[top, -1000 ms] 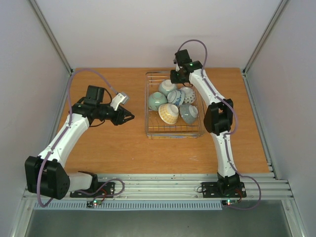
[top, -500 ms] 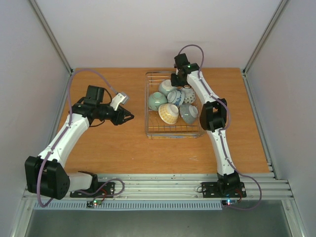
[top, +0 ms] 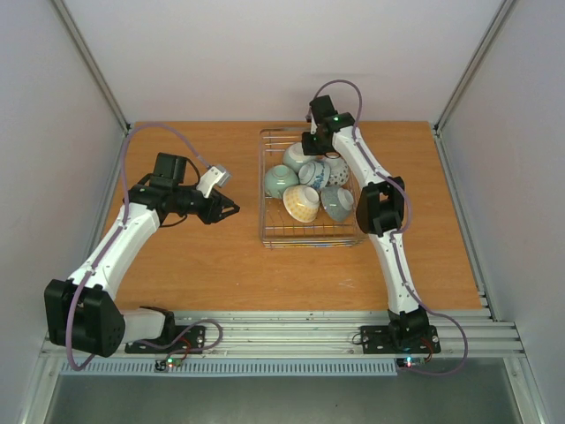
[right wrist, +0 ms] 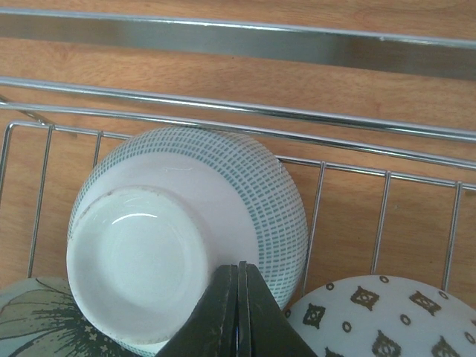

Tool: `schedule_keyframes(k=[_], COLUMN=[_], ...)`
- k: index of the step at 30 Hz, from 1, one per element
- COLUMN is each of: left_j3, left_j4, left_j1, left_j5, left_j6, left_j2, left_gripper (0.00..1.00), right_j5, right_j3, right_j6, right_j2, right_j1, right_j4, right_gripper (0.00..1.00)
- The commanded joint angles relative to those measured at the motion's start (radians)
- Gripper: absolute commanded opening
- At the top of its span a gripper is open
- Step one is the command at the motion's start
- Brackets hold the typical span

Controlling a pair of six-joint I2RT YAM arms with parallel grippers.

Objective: Load the bowls into the dish rack
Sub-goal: Adjust the bowl in the dish rack.

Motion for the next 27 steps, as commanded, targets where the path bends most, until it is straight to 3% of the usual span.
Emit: schedule_keyframes(k=[1,8,12,14,27], left_j3=[-0.006,-0.006,-0.006,-0.006,-0.008], left_j4=[0.014,0.012,0.011,0.011,0.011], left_j1=[0.009,0.010,0.008,0.010,0.009], left_j5=[-0.006,-0.005,-0.004,-0.001,0.012], left_j6=[0.021,0.021,0.022,0.021,0.023], left_j2=[0.003,-0.002,-0.003,-0.005,0.005], left_gripper=[0.31,0.31,0.31,0.31,0.31], right_j5=[-0.090,-0.102,0.064,0.135,0.203], right_j3=[0.028,0.028,0.024,-0.008,-0.654], right_j6=[-0.066,-0.113,-0.096,-0.075,0.012], right_j2=[0.019,0.028,0.013,-0.027,-0.500], right_j1=[0.060,0.089,0.084,0.081,0.087], right_j4=[-0.015,-0.012,-0.022,-0.009,0.360], right_gripper=[0.03,0.08,0.36,0.45,0.58])
